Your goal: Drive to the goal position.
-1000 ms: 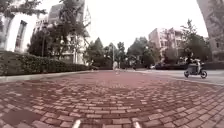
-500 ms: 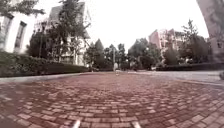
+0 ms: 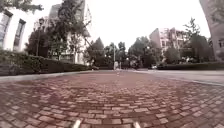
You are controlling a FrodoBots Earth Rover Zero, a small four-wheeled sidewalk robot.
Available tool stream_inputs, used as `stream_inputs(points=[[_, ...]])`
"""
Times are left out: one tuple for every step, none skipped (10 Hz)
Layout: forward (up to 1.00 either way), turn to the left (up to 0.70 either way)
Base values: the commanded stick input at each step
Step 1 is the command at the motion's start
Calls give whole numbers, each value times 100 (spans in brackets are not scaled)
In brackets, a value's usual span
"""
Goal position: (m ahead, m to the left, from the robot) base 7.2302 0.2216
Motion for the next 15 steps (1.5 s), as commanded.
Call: stream_inputs(points=[[70, 0], [70, 0], [70, 0], [70, 0], [70, 0], [70, 0], [70, 0], [70, 0], [70, 0], [70, 0], [70, 0], [70, 0], [70, 0], [70, 0], [70, 0]])
